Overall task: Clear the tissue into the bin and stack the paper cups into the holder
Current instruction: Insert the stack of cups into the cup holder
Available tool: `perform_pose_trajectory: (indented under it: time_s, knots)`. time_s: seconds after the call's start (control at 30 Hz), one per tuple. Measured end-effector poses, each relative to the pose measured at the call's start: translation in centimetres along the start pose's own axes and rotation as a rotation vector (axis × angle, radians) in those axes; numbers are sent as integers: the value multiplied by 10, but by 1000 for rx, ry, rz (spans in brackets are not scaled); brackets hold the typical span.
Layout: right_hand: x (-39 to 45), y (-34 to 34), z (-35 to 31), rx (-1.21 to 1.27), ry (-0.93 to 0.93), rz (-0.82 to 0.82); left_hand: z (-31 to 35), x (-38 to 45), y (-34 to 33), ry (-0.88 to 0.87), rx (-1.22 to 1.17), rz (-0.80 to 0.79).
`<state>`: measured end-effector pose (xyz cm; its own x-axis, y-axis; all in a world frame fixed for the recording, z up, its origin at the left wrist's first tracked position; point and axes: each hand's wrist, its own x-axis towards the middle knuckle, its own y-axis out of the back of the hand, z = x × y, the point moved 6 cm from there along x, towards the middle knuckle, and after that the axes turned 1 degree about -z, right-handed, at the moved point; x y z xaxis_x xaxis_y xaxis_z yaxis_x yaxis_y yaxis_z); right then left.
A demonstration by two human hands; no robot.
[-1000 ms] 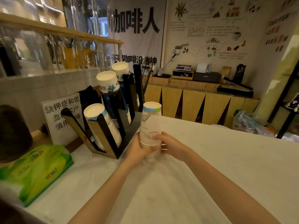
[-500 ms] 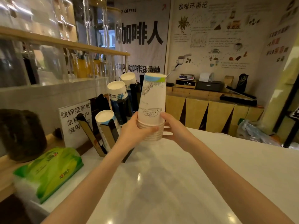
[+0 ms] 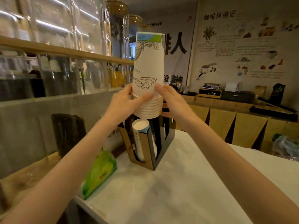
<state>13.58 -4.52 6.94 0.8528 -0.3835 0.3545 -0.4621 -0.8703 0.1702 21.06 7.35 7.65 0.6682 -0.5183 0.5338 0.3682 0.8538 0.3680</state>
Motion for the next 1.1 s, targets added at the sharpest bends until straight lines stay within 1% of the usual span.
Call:
perform_pose_trajectory:
  time_s: [0.1, 0.23, 0.37, 0.53, 0.73, 0.87, 0.97, 1.1]
  knots:
    - [7, -18, 7, 50, -49, -26, -18, 6, 9, 36, 15, -41]
    - [8, -32, 28, 52, -90, -43, -49, 9, 8, 84, 13, -106]
    - [9, -34, 39, 76, -111, -11, -59, 14, 4, 28, 32, -126]
    - [9, -35, 42, -8, -73, -19, -70, 18, 1, 29, 25, -145]
    - [8, -46, 53, -89, -95, -26, -86, 14, -2, 75, -5, -201]
    - [-1, -48, 67, 20, -198, -37, -102, 9, -9, 127, 78, -267]
    - [-6, -46, 82, 111, -284, -22, -110, 7, -14, 149, 185, -319]
    - [-10, -46, 94, 120, -338, 1, -108, 9, -17, 176, 306, -439]
